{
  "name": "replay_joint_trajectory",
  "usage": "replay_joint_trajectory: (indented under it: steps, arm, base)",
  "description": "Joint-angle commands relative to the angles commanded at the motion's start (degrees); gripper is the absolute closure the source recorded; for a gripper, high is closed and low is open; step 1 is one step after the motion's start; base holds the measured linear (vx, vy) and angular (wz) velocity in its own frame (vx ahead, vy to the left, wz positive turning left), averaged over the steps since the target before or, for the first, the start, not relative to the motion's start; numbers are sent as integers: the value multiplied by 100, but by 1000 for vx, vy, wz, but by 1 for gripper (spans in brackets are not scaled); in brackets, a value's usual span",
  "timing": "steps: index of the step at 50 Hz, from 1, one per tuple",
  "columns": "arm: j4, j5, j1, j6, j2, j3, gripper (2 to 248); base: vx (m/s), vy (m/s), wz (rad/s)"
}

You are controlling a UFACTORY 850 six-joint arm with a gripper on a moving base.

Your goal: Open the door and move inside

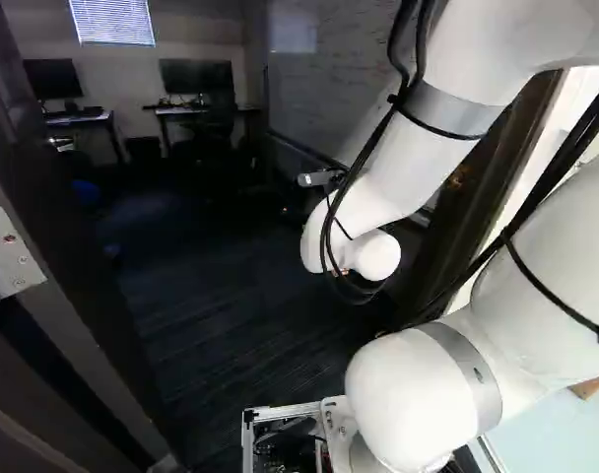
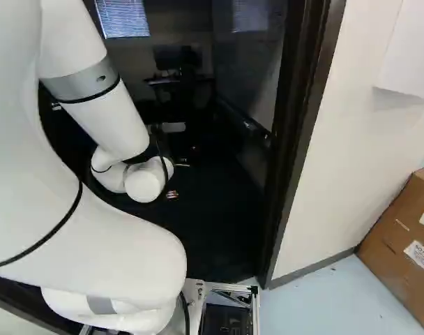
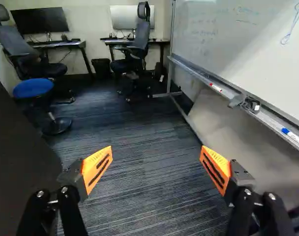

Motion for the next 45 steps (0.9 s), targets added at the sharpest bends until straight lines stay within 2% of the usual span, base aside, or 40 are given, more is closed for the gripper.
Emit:
replay_joint_trajectory:
  steps: [45]
  arm:
    - [0,0,0,0,0,0,3]
  base:
    - [96,51,243]
